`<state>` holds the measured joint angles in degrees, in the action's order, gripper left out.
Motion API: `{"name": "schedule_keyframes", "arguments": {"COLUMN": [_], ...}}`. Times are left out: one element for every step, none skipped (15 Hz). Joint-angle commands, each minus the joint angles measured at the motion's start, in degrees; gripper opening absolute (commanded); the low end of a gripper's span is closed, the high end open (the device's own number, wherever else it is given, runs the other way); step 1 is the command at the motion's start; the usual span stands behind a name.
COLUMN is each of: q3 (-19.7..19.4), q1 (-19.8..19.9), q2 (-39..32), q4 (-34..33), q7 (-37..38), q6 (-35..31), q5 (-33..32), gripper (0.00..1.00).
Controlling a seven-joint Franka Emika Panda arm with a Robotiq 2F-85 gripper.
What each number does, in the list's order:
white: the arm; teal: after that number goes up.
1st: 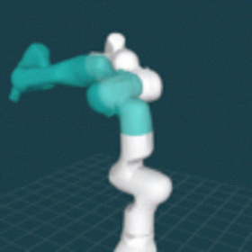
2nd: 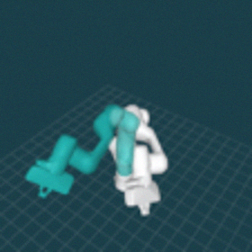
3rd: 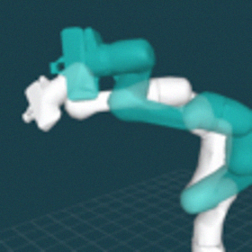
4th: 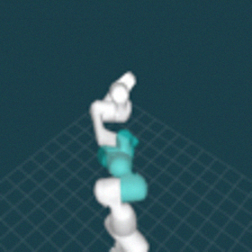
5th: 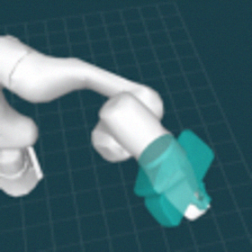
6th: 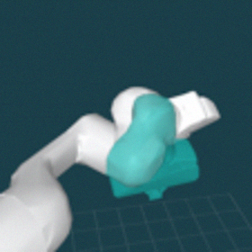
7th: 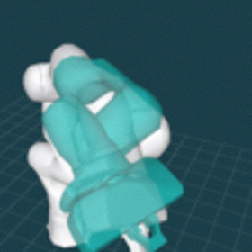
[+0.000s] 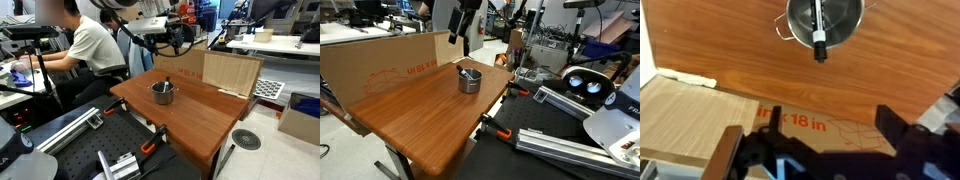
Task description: Pick up the marker and put it in the bowl
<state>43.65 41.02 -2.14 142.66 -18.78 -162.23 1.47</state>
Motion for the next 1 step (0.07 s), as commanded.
{"name": "schedule_keyframes", "arguments": {"q3": [0.00], "q1": [0.00], "q2": [0.00], "q4": [0.00], "q7": [0.00], "q6": [0.00], "q5": [0.00], "gripper": [1.00]}}
